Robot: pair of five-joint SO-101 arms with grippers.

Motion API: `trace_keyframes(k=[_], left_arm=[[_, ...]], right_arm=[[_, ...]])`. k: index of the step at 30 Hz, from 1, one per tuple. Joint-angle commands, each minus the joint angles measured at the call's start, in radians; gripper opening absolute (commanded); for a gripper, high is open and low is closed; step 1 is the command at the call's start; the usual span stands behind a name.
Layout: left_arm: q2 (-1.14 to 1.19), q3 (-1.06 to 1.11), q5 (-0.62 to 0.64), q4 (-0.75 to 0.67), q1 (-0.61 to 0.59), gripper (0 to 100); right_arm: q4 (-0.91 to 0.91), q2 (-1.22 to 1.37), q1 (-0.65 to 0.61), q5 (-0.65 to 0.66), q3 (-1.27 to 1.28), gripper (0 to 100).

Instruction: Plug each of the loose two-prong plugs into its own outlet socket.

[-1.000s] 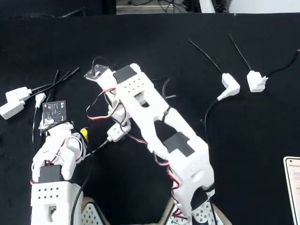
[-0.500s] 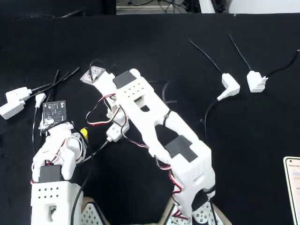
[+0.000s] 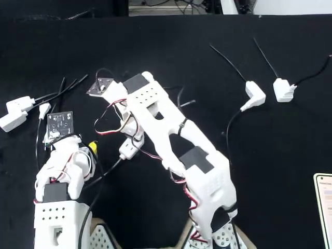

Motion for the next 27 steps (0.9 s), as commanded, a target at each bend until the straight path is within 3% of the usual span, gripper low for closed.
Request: trace_keyframes(k=[1,7,27], left_arm=[[-0.011,-0.012,0.006,0.005,-0.008,18],[-0.011,-0.012,0.006,0.005,-0.008,18],[-0.011,-0.012,0.006,0.005,-0.008,18]], right_arm=[[0.041,-0.012,0.018,0.035,-0.084,1.0],[0.104,-0.008,0.018,0.077,-0.150,1.0],[0.075,0.087,0.034,0.069,-0.191,1.0]])
